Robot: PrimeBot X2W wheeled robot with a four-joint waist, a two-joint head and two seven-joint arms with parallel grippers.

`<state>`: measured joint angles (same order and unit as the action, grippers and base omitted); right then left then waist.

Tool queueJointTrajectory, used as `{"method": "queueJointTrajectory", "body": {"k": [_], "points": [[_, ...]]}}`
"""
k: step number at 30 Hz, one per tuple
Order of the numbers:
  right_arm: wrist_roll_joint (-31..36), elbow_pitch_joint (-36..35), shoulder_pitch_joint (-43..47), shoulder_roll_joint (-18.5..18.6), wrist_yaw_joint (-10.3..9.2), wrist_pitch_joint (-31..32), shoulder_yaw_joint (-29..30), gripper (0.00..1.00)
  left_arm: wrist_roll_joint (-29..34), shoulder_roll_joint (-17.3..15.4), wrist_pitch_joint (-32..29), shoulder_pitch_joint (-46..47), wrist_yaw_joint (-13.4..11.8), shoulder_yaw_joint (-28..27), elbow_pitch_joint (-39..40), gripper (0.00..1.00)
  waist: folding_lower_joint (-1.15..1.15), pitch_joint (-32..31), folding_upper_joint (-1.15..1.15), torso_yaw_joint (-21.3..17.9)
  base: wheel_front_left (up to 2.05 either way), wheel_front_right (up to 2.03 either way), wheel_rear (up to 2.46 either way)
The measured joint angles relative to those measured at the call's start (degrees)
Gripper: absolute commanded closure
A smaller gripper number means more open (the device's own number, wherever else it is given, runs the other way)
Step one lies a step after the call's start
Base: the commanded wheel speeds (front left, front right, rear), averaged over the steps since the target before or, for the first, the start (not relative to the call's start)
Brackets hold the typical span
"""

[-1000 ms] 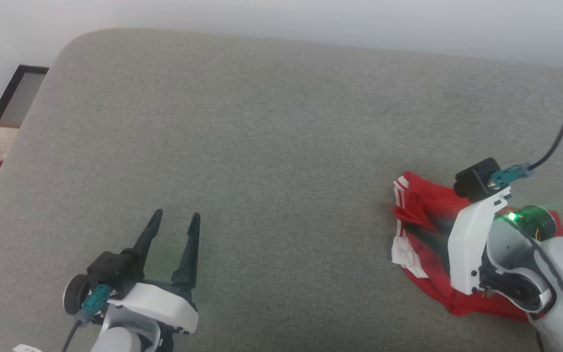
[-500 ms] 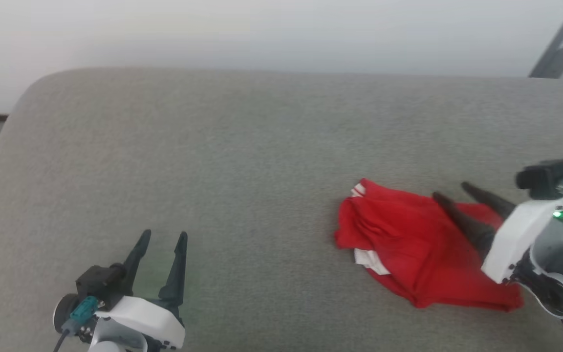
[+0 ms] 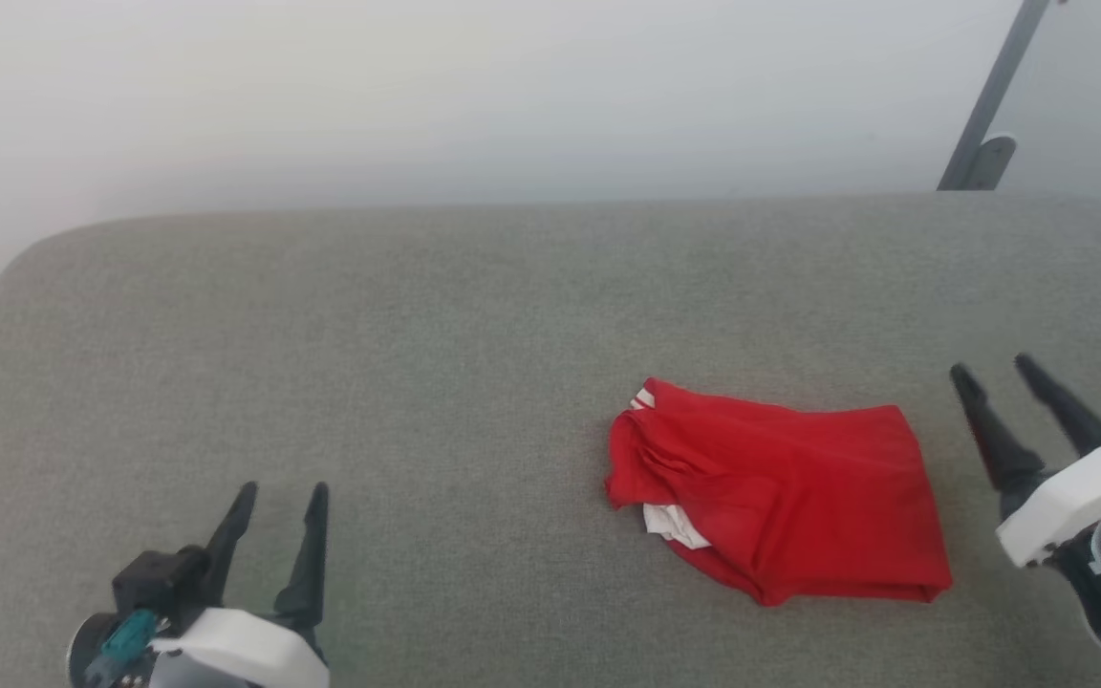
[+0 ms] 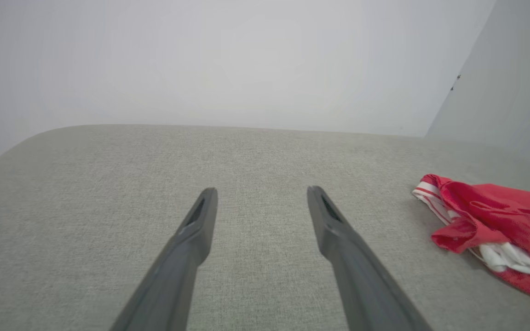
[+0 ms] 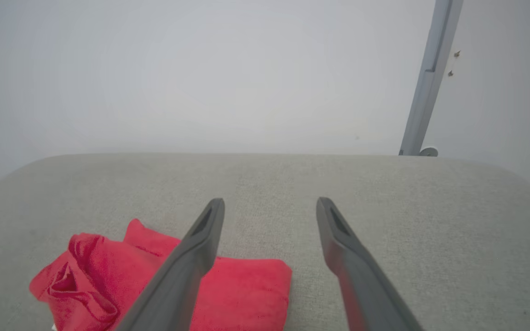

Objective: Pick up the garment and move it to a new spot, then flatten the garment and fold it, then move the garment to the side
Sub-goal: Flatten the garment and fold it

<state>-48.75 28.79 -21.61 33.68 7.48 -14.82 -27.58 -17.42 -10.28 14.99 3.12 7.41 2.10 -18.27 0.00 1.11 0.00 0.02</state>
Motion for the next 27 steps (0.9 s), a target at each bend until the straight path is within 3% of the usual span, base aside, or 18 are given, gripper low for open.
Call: {"method": "queueJointTrajectory", "body": {"k": [5,11,27], "points": [[6.9,-5.5,5.1,-2.9,0.00,-0.2,10.9,0.00,1.1,0.0,0.0,-2.7,0.0,-1.7,2.4,0.00,0.00,-1.4,0.00,-0.6,0.00,0.00,0.00],[13.4,-12.3,14.8,-6.3,0.01,-0.1,18.8,0.00,2.6,0.3,0.0,-6.6,0.0,-2.7,6.0,0.00,0.00,-2.6,0.00,-0.5,0.00,0.00,0.00],[17.1,-23.5,29.9,-11.1,0.01,-0.1,29.9,0.00,4.4,3.2,0.0,-15.7,0.0,-6.2,15.3,0.00,0.00,-3.4,0.00,0.6,0.00,0.00,0.00]]}}
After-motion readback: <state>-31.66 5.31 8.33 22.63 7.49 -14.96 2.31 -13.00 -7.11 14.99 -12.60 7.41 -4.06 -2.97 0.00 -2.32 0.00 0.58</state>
